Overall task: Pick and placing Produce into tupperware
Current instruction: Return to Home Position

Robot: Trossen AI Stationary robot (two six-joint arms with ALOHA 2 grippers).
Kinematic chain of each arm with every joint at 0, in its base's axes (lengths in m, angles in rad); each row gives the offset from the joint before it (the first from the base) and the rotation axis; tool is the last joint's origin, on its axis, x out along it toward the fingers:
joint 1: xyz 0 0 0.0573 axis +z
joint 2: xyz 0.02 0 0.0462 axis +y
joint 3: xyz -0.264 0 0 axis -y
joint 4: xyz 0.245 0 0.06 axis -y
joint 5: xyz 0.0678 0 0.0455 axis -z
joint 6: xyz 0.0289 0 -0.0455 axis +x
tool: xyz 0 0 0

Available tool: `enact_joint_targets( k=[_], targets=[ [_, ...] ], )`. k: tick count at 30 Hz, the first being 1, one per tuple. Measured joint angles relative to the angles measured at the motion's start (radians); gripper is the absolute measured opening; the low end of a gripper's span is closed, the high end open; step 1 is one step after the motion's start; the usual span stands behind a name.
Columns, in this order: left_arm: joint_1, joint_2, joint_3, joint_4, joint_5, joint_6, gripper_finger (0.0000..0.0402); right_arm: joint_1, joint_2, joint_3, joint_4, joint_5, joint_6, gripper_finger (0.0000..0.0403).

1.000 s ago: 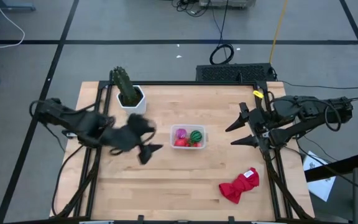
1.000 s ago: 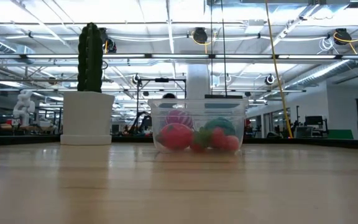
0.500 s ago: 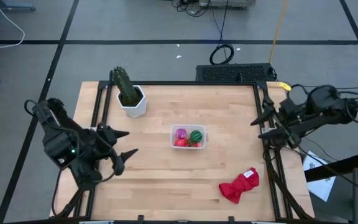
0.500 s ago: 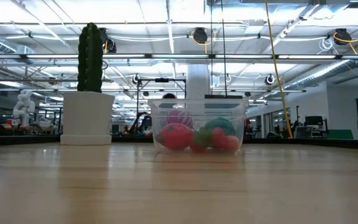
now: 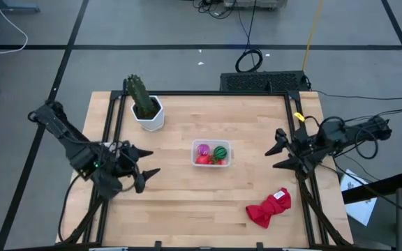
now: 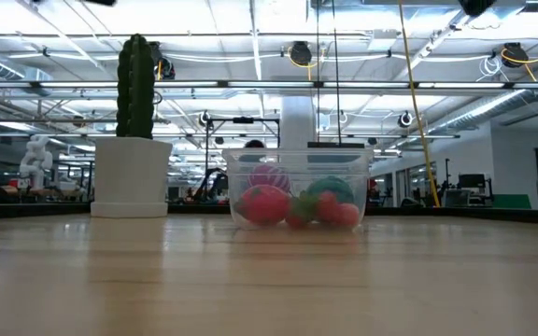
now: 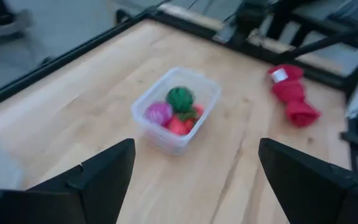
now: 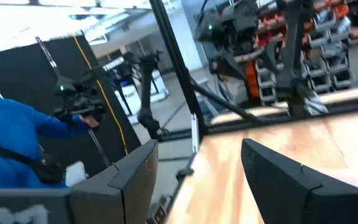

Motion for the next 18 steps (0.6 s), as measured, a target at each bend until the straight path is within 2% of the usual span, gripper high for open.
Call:
enact_joint_targets(
  k=[3,6,11,15,18],
  targets=[
    [0.056,-0.089,-0.167,0.266,0.060,0.195,0.0349,-0.002,-0.012,-0.048,0.000,0.017,-0.002,0.0224],
    [0.140,-0.139,-0.304,0.455,0.173,0.350,0.0349,-0.012,-0.012,-0.093,-0.007,0.049,-0.027,0.0224],
    [0.250,-0.185,-0.445,0.536,0.276,0.423,0.0349,-0.054,-0.027,-0.153,-0.006,0.056,-0.077,0.0224],
    [0.288,-0.226,-0.521,0.569,0.274,0.471,0.0349,-0.092,-0.078,-0.186,-0.005,0.056,-0.110,0.0224],
    [0.295,-0.286,-0.593,0.642,0.286,0.506,0.0349,-0.106,-0.136,-0.218,0.063,0.047,-0.120,0.0224]
  ],
)
